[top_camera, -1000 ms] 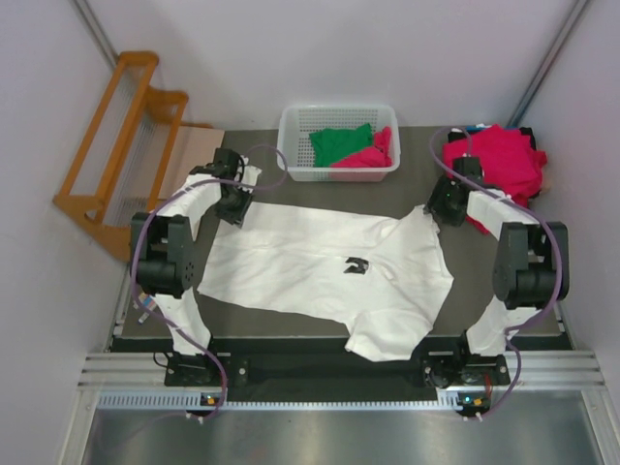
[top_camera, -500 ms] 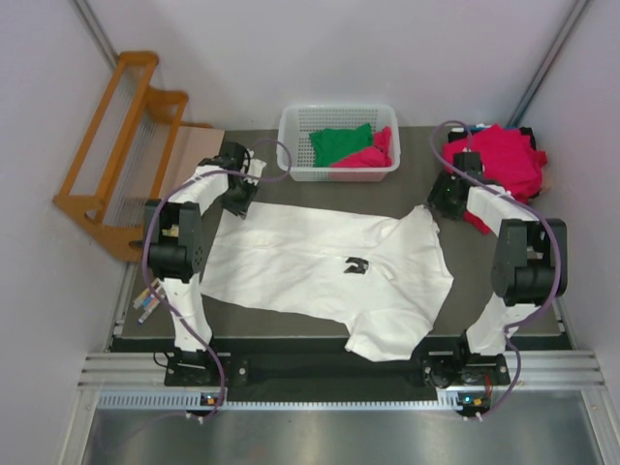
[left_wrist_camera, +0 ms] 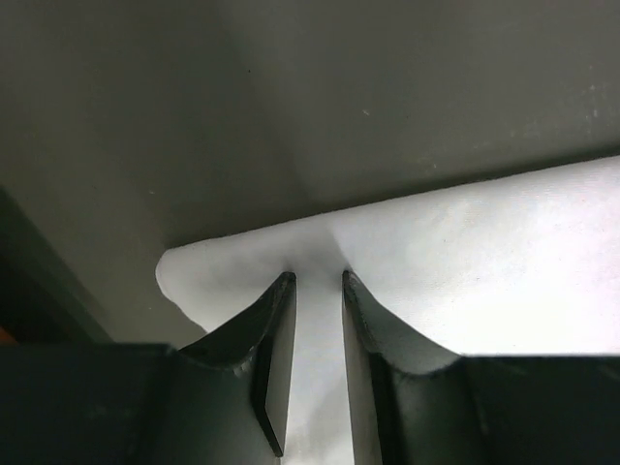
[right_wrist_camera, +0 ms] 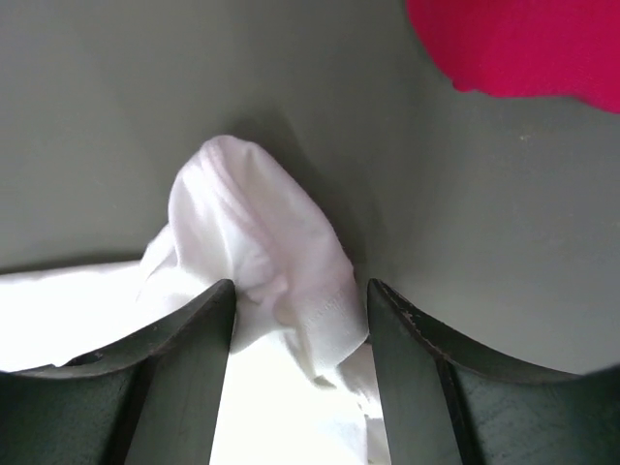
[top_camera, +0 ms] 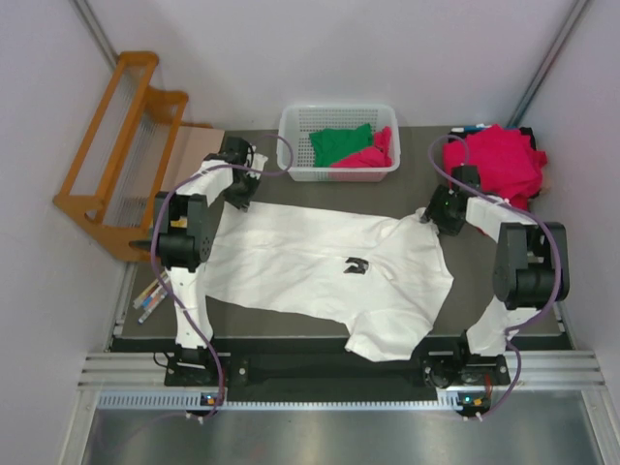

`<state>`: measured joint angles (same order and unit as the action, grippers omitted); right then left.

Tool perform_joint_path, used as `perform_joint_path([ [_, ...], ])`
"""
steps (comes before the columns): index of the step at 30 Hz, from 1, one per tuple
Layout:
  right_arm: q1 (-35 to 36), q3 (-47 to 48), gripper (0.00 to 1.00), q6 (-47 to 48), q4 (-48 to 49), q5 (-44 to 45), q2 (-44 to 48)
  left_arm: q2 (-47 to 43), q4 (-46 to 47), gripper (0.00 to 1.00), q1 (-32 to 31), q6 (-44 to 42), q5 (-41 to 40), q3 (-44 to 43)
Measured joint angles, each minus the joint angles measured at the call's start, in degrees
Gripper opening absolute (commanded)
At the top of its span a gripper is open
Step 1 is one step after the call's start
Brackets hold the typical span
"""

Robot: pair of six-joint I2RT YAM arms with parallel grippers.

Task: Fold and stack the t-shirts
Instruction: Fold the tshirt

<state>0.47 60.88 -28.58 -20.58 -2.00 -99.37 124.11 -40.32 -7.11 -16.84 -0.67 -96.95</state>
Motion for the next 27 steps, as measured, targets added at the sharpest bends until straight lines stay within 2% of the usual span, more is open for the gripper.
perform_joint_path([
  [3, 0.0, -0.5, 0.56, -0.1, 0.0, -0.9, 1.9, 0.4, -0.6, 0.31, 0.0, 0.1, -0.4, -0.7],
  [4, 0.0, -0.5, 0.52, 0.0, 0.2, -1.1, 2.5, 0.7, -1.2, 0.31, 0.0, 0.2, -0.5, -1.2],
  [5, 0.0, -0.5, 0.47, 0.0, 0.3, -1.2, 2.8, 1.1, -1.7, 0.31, -0.1, 0.2, -0.5, -1.8],
  [6, 0.0, -0.5, 0.29, 0.0, 0.5, -1.4, 3.0, 1.7, -2.5, 0.31, -0.1, 0.3, -0.7, -2.7],
  [9, 0.0, -0.8, 0.09, -0.1, 1.4, -1.8, 3.0, 2.8, -4.5, 0.31, -0.1, 0.7, -0.8, -4.7],
  [12, -0.3, -1.9, 0.0, -0.4, 1.7, -1.9, 3.0, 2.9, -4.8, 0.31, -0.1, 0.7, -0.9, -5.0],
  [21, -2.3, -3.3, 0.0, -0.6, 1.3, 0.7, 3.3, 2.9, -4.9, 0.31, -0.1, 0.7, -0.9, -5.0],
  [27, -6.2, -3.5, 0.0, -1.8, -0.8, 3.1, 7.2, 2.9, -4.9, 0.31, -0.1, 0.7, -0.9, -5.0],
])
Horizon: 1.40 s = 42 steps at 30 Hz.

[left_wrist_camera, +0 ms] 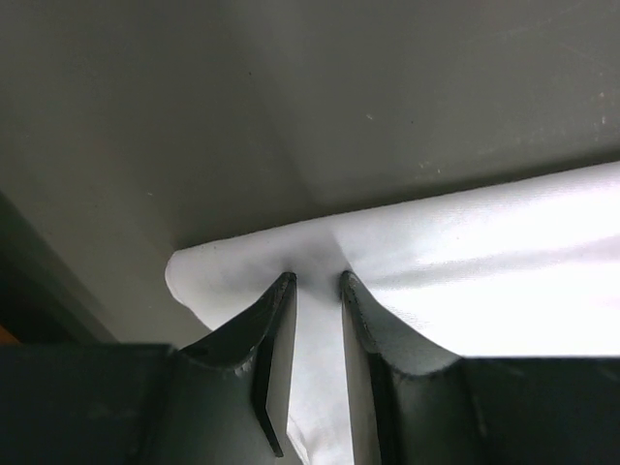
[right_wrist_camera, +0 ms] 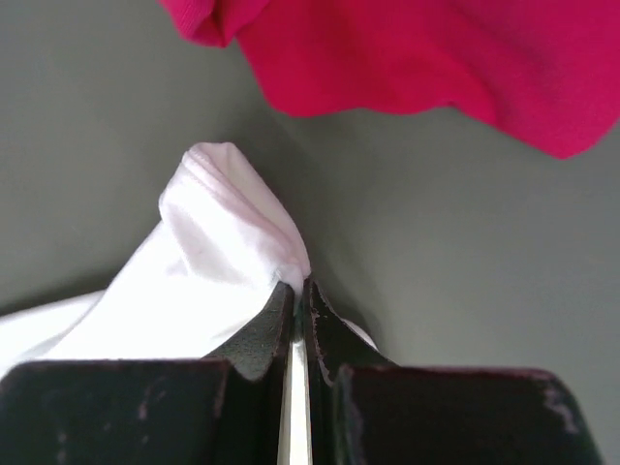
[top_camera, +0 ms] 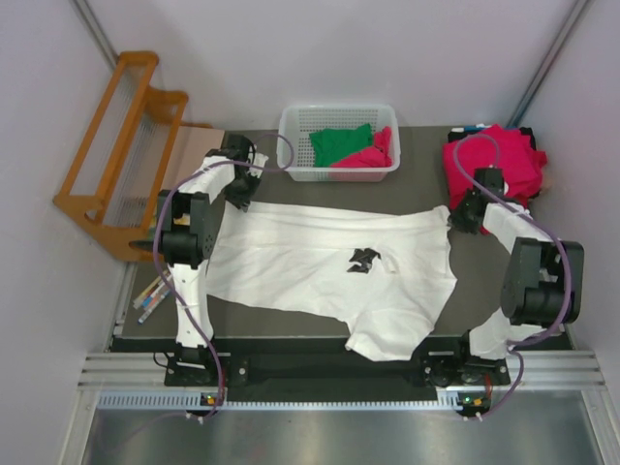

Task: Fold and stack the t-shirts
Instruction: Fold the tshirt

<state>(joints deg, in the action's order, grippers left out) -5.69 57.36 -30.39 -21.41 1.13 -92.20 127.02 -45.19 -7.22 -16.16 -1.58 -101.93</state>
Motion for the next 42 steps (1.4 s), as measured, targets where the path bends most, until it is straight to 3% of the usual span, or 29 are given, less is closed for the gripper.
perform_joint_path([
  [8, -1.6, -0.8, 0.0, -1.0, -0.9, -1.4, 0.4, -0.1, 0.0, 0.3, 0.0, 0.0, 0.0, 0.0],
  [14, -1.7, 0.6, 0.0, -1.4, -1.0, -2.6, -4.6, -0.1, -0.1, 0.3, 0.0, 0.0, 0.2, 0.0],
  [26, -1.9, 30.8, 0.0, -1.4, -8.4, -7.5, -25.5, -0.1, 0.0, 0.3, 0.1, 0.2, 0.2, 0.0],
  [32, -1.9, 35.3, 0.01, -1.4, -11.0, -8.0, -28.0, -0.1, 0.0, 0.3, 0.2, 0.6, 0.2, 0.0],
  [33, -1.9, 35.2, 0.04, -1.4, -11.1, -8.0, -28.0, -0.1, 0.0, 0.3, 0.2, 0.8, 0.2, 0.0],
  [35, -1.9, 34.2, 0.35, -1.3, -10.8, -7.8, -27.8, -0.1, 0.0, 0.3, 0.3, 1.0, 0.2, 0.0],
  [36, -1.9, 33.7, 0.41, -1.4, -10.8, -7.6, -27.8, -0.1, 0.0, 0.3, 0.3, 1.1, 0.2, 0.0],
  [38, -1.9, 32.7, 0.64, -1.1, -10.9, -6.7, -27.7, -0.1, 0.0, 0.31, 0.3, 1.2, 0.2, 0.0],
  [39, -2.0, 32.3, 0.78, -0.8, -10.9, -6.3, -27.6, -0.1, 0.0, 0.33, 0.3, 1.3, 0.2, 0.0],
  [40, -2.0, 32.2, 0.99, -0.9, -10.9, -6.3, -27.5, -0.2, 0.0, 0.34, 0.3, 1.3, 0.1, 0.0],
  [42, -1.9, 31.9, 1.0, -0.3, -10.9, -6.1, -26.1, -0.2, 0.1, 0.39, 0.3, 1.3, -0.4, 0.0],
])
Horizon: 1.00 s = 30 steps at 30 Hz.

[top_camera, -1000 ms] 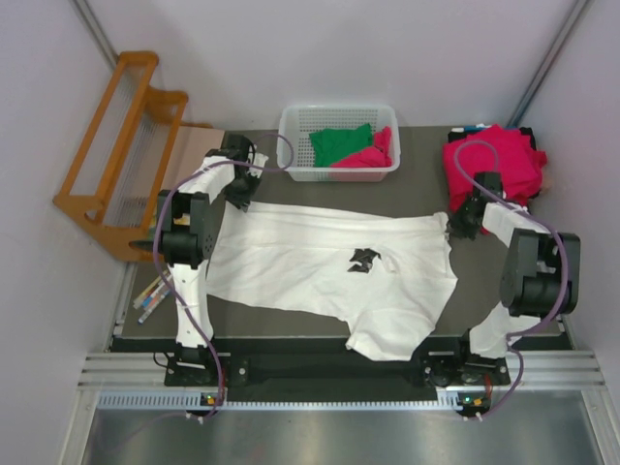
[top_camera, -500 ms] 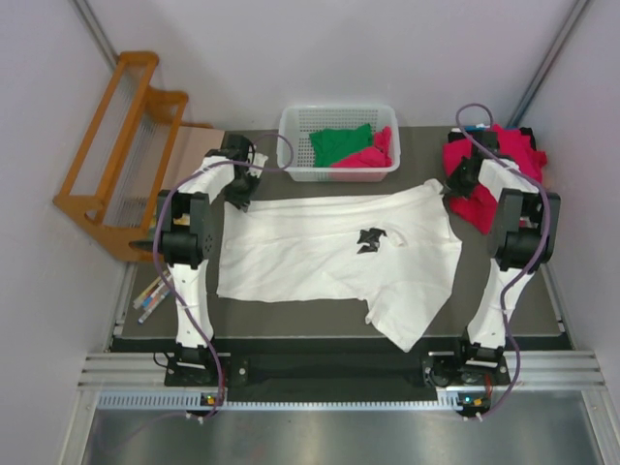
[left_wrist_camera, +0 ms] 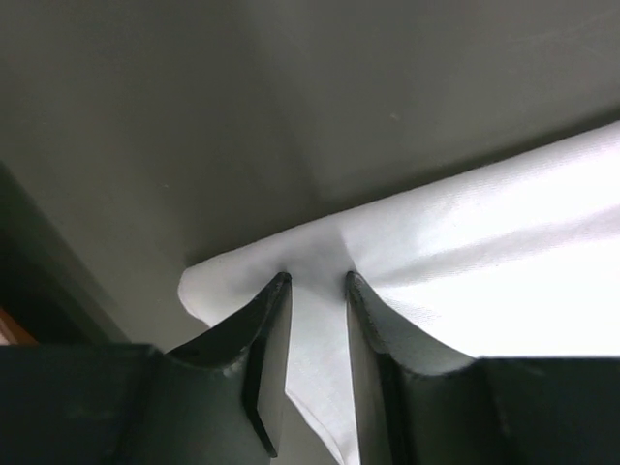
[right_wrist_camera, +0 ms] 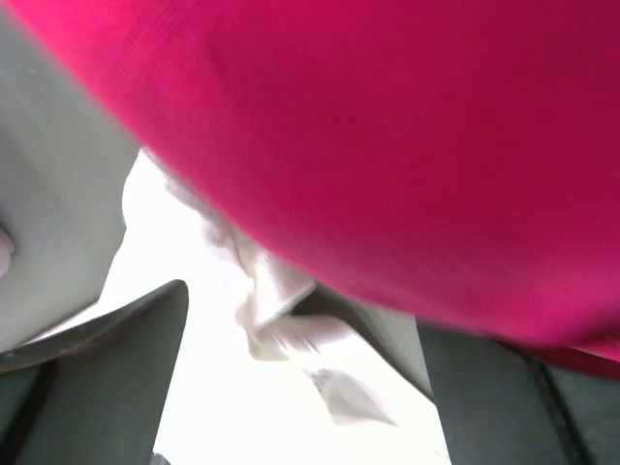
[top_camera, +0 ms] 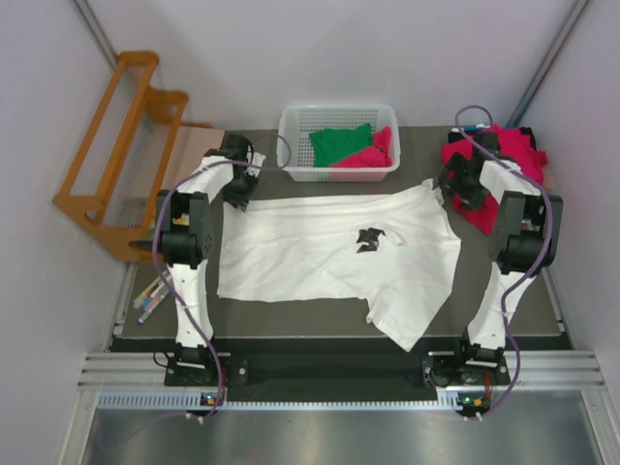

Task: Fold and stack the t-shirts
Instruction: Fold the tshirt

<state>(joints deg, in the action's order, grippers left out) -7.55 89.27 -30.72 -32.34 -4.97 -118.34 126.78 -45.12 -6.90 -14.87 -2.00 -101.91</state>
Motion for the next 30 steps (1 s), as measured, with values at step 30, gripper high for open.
perform_joint_path([
  [30, 39.0, -48.6, 1.0, -8.3, -13.3, 1.3, 61.9, -42.5, -11.4, 0.55, -4.2, -11.5, -2.2, 42.4],
])
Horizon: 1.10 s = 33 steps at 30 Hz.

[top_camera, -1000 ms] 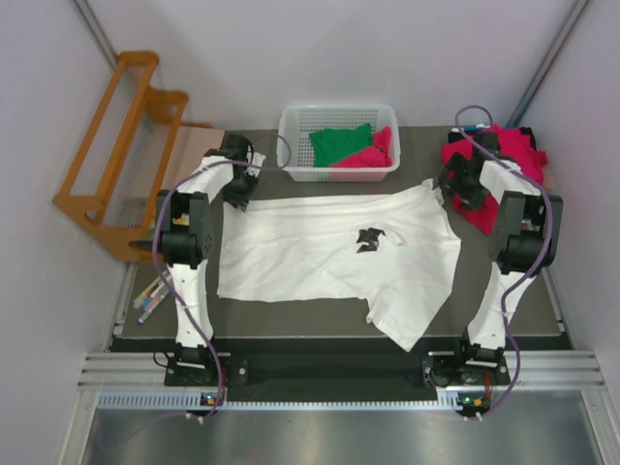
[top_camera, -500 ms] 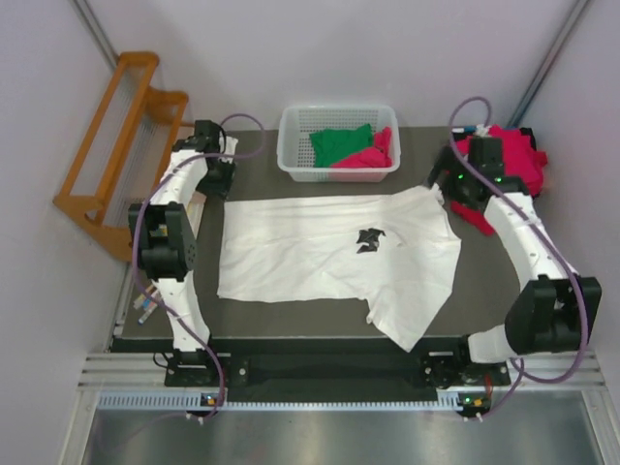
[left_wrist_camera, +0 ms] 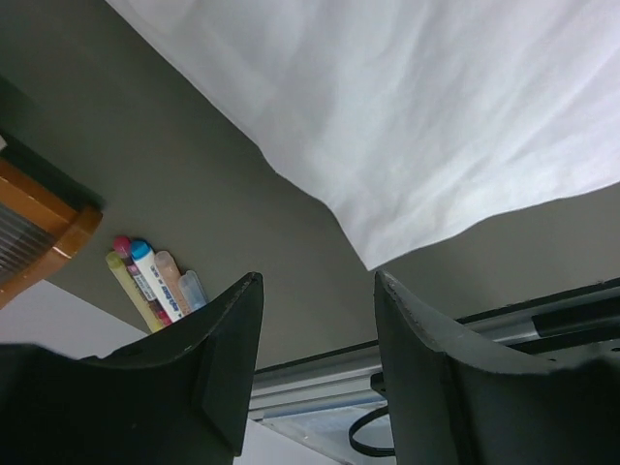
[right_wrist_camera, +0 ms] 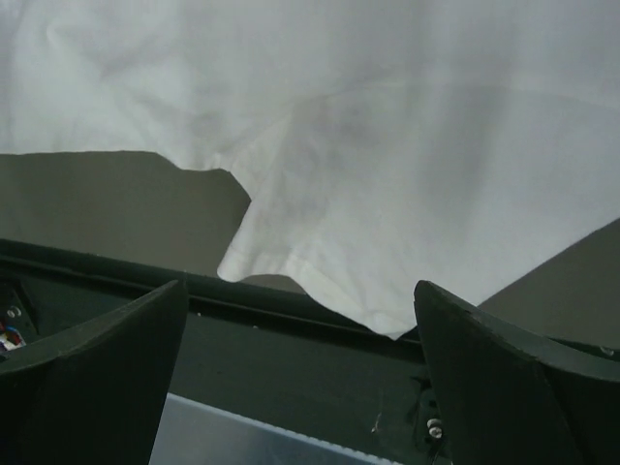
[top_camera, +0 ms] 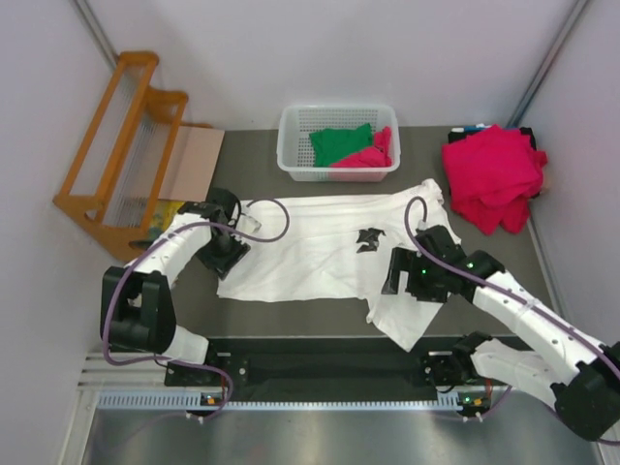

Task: Fold and stack the t-shirts
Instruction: Fold the tshirt

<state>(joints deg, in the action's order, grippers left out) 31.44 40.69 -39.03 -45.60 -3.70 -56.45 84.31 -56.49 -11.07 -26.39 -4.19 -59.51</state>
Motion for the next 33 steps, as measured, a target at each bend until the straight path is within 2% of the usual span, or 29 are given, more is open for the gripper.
perform_joint_path([
  [7, 1.6, 0.0, 1.0, -5.2, -6.9, 4.6, 5.7, -0.4, 0.0, 0.54, 0.1, -1.2, -1.5, 2.8],
  [12, 1.8, -3.2, 1.0, -7.8, -6.1, 8.0, 5.3, -0.4, 2.0, 0.52, 0.1, -1.2, -1.6, 4.3],
  [17, 1.8, -9.5, 1.0, -10.2, -3.7, 11.2, 0.5, -0.4, 4.5, 0.52, 0.5, -1.2, -2.8, 7.4],
  [22, 1.2, -11.3, 1.0, -12.2, -1.6, 14.6, -4.0, -0.4, 6.6, 0.51, 2.0, -1.2, -2.7, 8.0],
  [29, -3.4, -6.0, 1.0, -11.1, -0.7, 16.5, -13.5, -0.5, 8.1, 0.51, 3.9, -0.7, -1.5, 8.0],
  [33, -8.1, -3.8, 0.99, -8.8, -0.4, 18.1, -14.2, -1.0, 7.7, 0.51, 4.0, -0.5, 0.1, 8.0],
])
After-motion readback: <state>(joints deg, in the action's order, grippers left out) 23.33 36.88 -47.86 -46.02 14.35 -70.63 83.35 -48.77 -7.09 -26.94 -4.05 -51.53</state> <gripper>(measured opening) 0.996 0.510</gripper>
